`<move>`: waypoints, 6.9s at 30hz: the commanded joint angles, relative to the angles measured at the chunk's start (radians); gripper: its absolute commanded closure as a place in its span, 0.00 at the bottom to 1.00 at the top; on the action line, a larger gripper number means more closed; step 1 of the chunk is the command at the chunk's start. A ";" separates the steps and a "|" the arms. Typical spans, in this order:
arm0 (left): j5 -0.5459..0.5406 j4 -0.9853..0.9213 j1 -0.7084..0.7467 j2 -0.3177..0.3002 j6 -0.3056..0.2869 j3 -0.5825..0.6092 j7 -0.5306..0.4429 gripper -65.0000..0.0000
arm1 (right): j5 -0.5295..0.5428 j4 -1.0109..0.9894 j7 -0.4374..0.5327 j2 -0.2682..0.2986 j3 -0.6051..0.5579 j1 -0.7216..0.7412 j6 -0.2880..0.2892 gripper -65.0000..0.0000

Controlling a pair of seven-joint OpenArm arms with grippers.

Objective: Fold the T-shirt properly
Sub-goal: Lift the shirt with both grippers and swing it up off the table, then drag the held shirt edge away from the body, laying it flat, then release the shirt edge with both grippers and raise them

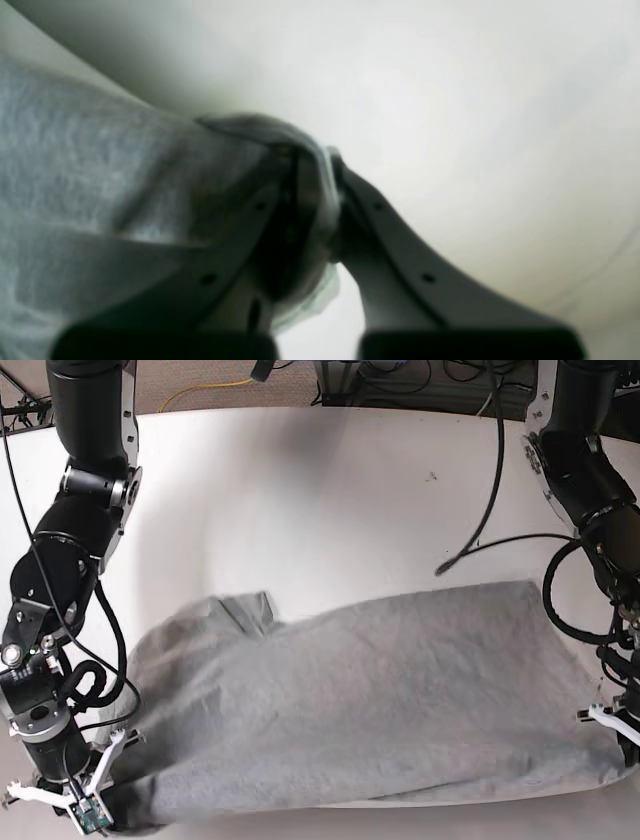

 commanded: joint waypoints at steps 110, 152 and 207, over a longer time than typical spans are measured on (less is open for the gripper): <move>0.008 0.151 0.993 -0.048 -0.423 -0.303 0.042 0.99 | 0.128 0.080 -0.015 -0.277 0.455 -1.241 0.008 0.70; -0.434 0.155 0.971 -0.009 -0.423 -0.449 0.244 0.20 | 0.131 0.086 -0.015 -0.289 0.497 -1.258 0.008 0.59; -0.258 -0.038 0.670 0.069 -0.423 -0.312 0.246 0.20 | 0.131 0.086 -0.015 -0.313 0.498 -1.246 0.008 0.59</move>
